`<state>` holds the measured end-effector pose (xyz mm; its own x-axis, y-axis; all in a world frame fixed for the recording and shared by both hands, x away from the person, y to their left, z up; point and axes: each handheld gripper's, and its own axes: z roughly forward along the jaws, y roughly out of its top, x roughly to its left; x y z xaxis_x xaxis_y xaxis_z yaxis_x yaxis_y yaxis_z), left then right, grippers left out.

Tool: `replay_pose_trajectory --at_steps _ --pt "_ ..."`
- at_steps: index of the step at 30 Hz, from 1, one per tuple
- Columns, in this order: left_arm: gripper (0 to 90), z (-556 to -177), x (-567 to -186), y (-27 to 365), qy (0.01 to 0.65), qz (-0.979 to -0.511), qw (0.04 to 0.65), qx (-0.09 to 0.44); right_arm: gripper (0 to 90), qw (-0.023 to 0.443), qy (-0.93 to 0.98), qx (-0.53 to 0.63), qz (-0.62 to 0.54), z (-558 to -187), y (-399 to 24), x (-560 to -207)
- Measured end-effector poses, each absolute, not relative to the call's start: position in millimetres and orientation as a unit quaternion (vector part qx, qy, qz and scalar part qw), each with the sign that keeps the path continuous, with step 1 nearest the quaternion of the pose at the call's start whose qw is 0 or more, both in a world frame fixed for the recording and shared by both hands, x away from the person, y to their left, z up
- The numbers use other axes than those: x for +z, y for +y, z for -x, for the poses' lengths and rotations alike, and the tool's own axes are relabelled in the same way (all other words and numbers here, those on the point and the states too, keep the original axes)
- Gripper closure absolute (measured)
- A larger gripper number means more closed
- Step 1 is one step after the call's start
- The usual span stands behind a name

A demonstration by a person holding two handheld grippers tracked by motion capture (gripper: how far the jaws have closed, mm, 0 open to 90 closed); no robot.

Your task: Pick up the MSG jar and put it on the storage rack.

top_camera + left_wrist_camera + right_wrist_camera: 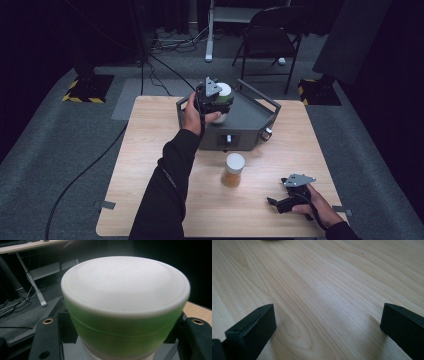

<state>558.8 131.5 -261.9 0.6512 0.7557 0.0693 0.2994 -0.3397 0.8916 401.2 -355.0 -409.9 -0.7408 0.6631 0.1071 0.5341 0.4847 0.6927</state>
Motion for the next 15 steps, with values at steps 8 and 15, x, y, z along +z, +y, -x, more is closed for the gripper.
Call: replay_pose_trajectory --at_steps 8,15 --pt "33.7 -560.1 -267.7 131.4 0.342 -0.784 0.458 0.243 0.2 0.088 0.857 0.368 -0.349 -401.2 -355.0 -409.9" --pt "33.6 -562.0 -271.7 132.8 0.343 -0.787 0.454 0.239 0.1 0.087 0.857 0.369 -0.349 -401.2 -355.1 -409.9"
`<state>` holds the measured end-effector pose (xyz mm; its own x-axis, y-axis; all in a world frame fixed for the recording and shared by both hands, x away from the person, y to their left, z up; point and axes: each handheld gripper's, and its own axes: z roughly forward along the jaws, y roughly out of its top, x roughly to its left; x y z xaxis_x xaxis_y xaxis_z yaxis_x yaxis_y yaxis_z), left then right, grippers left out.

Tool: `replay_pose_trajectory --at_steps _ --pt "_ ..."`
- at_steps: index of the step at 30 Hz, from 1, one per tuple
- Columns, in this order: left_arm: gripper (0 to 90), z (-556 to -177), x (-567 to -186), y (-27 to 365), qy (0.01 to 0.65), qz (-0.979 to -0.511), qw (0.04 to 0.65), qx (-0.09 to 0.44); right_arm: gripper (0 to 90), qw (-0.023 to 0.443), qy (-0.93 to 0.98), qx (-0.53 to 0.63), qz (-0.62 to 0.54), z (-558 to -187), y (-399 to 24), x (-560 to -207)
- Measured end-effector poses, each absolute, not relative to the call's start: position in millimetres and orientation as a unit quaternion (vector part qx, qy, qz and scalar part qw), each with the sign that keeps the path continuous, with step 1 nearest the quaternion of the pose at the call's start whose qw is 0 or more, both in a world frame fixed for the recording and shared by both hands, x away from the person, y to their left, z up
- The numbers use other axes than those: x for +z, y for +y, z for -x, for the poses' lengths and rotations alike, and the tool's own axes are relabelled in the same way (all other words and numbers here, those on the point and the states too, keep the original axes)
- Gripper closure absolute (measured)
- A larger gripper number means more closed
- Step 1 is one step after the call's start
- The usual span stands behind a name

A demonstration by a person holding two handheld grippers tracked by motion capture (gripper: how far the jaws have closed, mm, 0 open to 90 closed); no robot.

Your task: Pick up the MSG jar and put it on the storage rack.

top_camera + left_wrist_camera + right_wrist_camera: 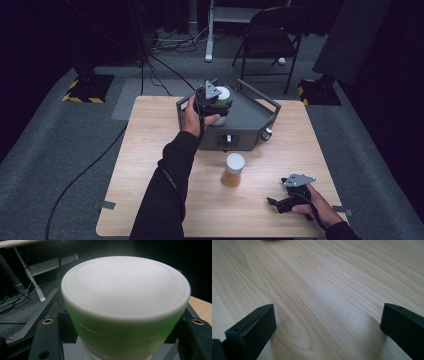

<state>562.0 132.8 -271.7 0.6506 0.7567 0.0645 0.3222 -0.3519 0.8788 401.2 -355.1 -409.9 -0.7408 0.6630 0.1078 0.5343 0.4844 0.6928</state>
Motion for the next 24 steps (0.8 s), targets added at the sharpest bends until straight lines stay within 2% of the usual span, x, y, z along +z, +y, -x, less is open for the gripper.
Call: replay_pose_trajectory --at_steps 20,22,24 --pt "31.9 -566.0 -283.3 143.8 0.356 -0.774 0.471 0.227 0.1 0.087 0.858 0.369 -0.347 -401.8 -355.7 -410.0" --pt "30.4 -566.0 -283.3 144.0 0.353 -0.775 0.472 0.227 0.1 0.087 0.858 0.369 -0.347 -401.8 -355.6 -410.0" --pt "24.4 -567.5 -284.1 144.1 0.351 -0.776 0.474 0.222 0.1 0.087 0.858 0.369 -0.347 -401.8 -355.6 -410.0"
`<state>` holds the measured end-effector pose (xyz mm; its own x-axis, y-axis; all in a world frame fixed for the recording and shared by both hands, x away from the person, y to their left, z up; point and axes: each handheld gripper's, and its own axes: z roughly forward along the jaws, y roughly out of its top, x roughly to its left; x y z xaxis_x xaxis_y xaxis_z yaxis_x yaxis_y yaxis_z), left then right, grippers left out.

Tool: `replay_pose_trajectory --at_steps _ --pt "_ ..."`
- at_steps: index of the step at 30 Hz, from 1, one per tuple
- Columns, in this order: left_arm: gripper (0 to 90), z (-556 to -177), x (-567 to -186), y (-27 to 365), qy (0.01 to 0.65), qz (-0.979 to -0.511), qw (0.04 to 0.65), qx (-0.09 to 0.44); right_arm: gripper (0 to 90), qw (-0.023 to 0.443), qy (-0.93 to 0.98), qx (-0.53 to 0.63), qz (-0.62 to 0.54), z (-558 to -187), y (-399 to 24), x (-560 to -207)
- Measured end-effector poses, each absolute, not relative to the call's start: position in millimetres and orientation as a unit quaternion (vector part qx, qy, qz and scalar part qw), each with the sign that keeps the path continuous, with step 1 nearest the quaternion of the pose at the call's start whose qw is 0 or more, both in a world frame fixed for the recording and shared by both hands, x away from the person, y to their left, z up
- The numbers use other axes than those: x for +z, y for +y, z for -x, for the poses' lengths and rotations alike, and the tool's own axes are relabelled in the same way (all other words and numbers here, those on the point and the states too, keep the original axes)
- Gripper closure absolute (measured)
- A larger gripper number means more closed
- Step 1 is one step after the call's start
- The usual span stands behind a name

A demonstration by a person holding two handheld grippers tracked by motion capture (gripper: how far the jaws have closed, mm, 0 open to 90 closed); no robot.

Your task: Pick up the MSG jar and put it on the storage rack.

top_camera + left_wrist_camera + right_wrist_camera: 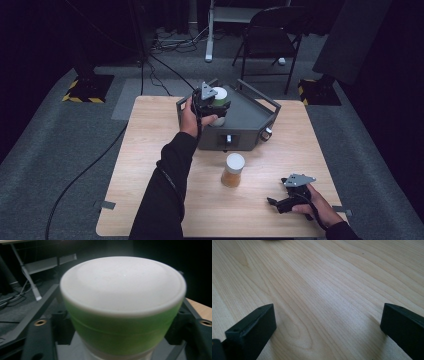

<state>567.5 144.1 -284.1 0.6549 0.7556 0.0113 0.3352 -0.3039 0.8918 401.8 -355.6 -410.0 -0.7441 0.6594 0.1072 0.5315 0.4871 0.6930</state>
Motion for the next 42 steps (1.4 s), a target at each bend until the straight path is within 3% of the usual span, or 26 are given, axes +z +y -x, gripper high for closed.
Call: replay_pose_trajectory --at_steps 5,10,42 --pt "7.6 -561.4 -287.0 139.5 0.358 -0.774 0.464 0.238 0.1 0.087 0.858 0.369 -0.347 -401.8 -355.6 -410.0" --pt "0.7 -558.3 -287.1 143.6 0.348 -0.777 0.466 0.241 0.1 0.087 0.858 0.369 -0.347 -401.8 -355.6 -410.0" --pt "0.5 -502.9 -305.6 185.9 0.294 -0.794 0.471 0.247 0.1 0.087 0.858 0.369 -0.347 -401.8 -355.6 -410.0"
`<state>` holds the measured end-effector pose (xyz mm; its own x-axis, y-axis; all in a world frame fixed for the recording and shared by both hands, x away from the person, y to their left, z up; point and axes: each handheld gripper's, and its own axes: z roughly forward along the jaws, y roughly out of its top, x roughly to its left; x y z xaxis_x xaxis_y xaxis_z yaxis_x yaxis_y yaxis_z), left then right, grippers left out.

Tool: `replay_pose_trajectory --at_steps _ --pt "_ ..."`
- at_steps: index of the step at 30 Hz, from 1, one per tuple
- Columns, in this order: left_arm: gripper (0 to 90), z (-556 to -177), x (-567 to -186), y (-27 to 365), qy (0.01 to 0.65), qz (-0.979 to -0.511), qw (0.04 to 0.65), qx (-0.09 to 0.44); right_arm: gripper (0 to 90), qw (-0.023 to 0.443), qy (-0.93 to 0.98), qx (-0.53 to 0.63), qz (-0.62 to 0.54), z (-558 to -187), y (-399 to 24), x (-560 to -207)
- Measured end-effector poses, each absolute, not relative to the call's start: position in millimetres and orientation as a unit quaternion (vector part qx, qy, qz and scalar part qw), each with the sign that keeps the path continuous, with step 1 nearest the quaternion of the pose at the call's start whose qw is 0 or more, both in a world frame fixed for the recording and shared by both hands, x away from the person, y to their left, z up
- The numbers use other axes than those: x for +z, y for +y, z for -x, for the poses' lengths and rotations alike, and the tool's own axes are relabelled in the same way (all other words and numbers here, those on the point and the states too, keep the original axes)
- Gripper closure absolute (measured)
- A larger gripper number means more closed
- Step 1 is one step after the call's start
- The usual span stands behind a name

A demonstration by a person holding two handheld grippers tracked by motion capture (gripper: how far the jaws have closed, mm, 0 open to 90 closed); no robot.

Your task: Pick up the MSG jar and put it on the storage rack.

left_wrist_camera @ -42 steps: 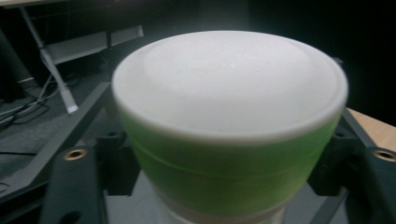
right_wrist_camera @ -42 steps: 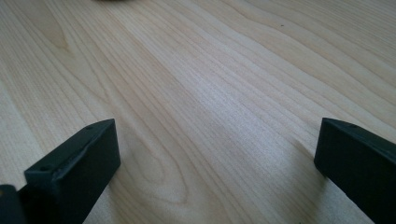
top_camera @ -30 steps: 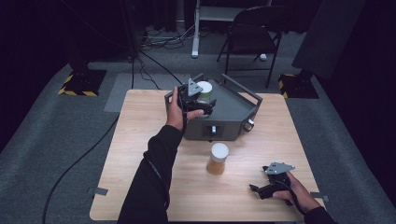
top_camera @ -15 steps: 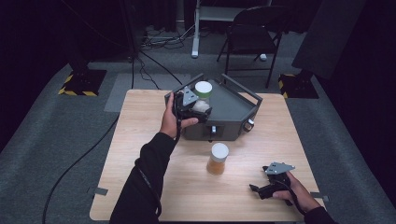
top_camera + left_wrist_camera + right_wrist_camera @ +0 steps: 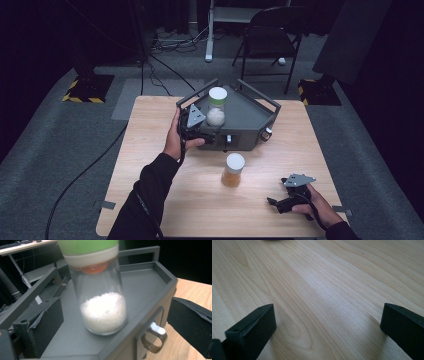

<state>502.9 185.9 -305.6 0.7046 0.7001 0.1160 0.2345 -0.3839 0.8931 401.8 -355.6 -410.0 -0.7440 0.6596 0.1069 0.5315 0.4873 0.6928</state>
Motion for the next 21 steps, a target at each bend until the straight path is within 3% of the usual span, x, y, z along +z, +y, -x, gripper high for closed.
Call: replay_pose_trajectory --at_steps 21 --pt "0.8 -466.4 -329.4 195.3 0.259 -0.833 0.423 0.243 0.1 0.087 0.858 0.369 -0.347 -401.8 -355.6 -410.0"
